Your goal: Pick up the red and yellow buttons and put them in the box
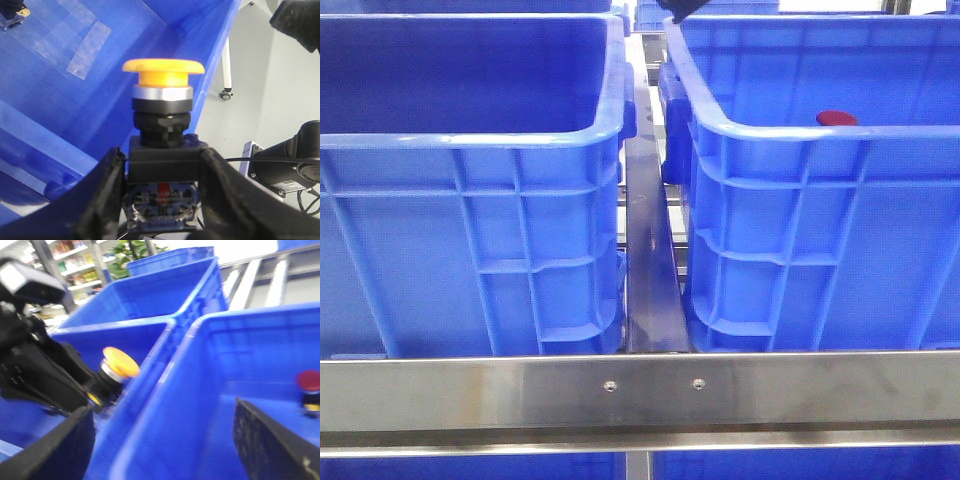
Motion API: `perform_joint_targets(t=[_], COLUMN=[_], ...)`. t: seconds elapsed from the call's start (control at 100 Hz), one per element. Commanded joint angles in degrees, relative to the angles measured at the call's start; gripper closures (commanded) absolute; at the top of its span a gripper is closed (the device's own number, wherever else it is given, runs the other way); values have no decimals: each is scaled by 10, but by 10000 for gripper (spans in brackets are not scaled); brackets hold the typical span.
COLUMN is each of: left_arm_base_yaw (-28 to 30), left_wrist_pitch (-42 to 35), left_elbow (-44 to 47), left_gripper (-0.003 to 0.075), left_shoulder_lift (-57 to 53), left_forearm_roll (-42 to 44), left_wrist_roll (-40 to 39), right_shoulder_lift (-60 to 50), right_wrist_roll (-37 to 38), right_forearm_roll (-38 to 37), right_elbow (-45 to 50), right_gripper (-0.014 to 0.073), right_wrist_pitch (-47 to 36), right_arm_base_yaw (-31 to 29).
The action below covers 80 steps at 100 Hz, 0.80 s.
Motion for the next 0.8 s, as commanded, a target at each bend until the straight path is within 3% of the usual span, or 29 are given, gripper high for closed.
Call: perform_joint_targets(t=[0.0, 0.21, 0.4, 0.79], left_arm_base_yaw=[-4, -4, -4, -4], left_wrist_pitch=[-7, -7, -8, -13], left_elbow=[-18, -18, -18, -18], left_gripper=[638, 638, 638, 638], left_shoulder_lift=[-27, -27, -27, -27], left_forearm_roll=[-41, -41, -41, -41], left_wrist_roll=[0, 0, 0, 0], right_shoulder_lift=[30, 144, 261, 380], right_wrist_roll=[50, 197, 217, 217], right_forearm_roll=[38, 38, 52, 76], right_elbow=[-45, -119, -179, -236], right_gripper=[15, 15, 15, 15], right_wrist_pitch=[36, 162, 284, 269], right_arm_base_yaw=[0, 0, 0, 83])
